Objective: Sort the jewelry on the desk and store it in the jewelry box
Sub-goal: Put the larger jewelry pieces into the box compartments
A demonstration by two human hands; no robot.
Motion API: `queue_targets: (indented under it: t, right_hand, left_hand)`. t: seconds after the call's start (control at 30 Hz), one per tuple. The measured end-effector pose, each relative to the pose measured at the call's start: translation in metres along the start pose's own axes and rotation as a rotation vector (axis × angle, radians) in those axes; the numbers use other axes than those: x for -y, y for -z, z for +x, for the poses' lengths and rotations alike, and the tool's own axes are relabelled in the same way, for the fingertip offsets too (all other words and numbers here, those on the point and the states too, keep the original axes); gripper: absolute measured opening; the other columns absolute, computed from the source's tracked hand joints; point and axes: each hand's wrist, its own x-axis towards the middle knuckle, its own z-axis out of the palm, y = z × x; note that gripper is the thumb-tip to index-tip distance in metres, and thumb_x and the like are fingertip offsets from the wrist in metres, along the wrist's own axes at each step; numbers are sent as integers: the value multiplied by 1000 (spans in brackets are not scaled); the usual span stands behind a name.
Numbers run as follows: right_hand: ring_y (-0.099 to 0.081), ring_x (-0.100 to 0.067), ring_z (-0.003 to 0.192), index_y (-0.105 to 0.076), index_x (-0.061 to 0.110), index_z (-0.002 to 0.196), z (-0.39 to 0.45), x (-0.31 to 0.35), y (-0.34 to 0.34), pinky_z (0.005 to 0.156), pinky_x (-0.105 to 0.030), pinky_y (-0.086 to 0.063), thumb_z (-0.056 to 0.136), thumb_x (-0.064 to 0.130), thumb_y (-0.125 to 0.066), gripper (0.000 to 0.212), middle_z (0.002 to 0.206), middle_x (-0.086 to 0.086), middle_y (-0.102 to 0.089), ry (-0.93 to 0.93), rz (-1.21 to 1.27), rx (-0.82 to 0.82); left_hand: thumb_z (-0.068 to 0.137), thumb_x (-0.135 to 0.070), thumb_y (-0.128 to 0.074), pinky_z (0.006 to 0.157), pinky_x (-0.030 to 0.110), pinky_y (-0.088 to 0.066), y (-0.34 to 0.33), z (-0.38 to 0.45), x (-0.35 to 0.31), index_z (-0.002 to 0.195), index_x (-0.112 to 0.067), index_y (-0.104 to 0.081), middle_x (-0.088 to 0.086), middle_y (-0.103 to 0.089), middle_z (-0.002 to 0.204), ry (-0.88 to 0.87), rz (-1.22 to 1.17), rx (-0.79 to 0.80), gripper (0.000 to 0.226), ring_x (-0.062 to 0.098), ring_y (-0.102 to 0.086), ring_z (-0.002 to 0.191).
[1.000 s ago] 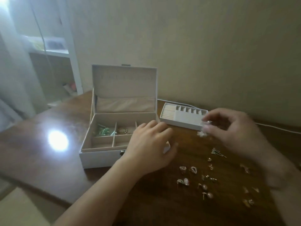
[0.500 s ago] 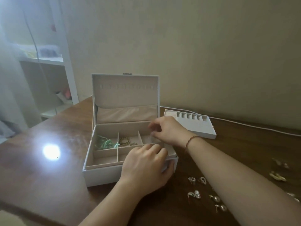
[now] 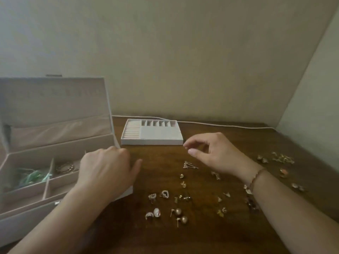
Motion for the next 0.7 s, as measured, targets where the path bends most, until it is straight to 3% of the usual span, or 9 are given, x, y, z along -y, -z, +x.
queue_targets:
  t: [0.13,0.23,0.3,0.37,0.43,0.5,0.6,0.7]
  right_hand:
    - [-56,9,91,-68,34,108,-19,-67,26,72,-8,-40,91,26,-64,19,104,18,-65,-210,-51,-75]
    - [-58,-5,95,-67,30,113,-32,-128,56,80,-20,-42,91,16,-63,26,118,6,-65,-429,-166,-153]
    - [-62,-13,79,-64,29,116,-48,-166,75,68,-24,-47,91,8,-60,33,128,-5,-61,-617,-230,-248]
    - [-62,-16,71,-60,30,124,-65,-197,83,54,-25,-47,88,2,-59,45,139,-10,-52,-767,-297,-204]
    - [-62,-22,99,-56,30,132,-74,-216,79,64,-27,-51,88,1,-57,52,148,-8,-43,-841,-320,-70]
    - [-55,-25,116,-57,29,131,-76,-221,71,77,-25,-47,92,5,-58,45,146,-7,-45,-873,-323,-5]
    - [-55,-26,115,-67,25,114,-72,-221,65,92,-35,-48,90,7,-62,30,135,-8,-55,-879,-351,-93]
    - [-60,-30,106,-71,20,103,-68,-222,61,91,-38,-50,87,6,-67,23,125,-11,-63,-867,-347,-196]
  left_hand:
    - [82,-79,-21,54,27,-50,-36,5,11,63,-29,-51,-12,-51,56,59,-116,-108,61,13,-55,53]
    - [79,-83,-21,46,28,-50,-62,8,19,55,-31,-39,-13,-43,43,21,-188,-162,60,11,-49,40]
    - [80,-82,-27,43,28,-49,-69,7,20,54,-32,-36,-12,-40,40,4,-223,-182,56,11,-46,36]
    - [80,-79,-34,40,30,-48,-69,6,18,53,-32,-33,-9,-37,38,0,-292,-217,54,13,-43,33]
    - [80,-77,-36,41,32,-48,-68,7,16,52,-31,-31,-8,-35,37,11,-323,-231,54,14,-42,33]
    - [79,-81,-30,44,32,-49,-63,6,16,51,-30,-33,-9,-37,38,20,-287,-212,58,15,-44,34]
    - [82,-76,-31,43,27,-46,-47,-1,11,54,-29,-33,-13,-39,42,-4,-203,-213,55,13,-43,36]
    - [83,-69,-36,39,15,-23,-26,-14,-1,61,-28,-30,-15,-40,50,-43,-116,-214,47,7,-30,39]
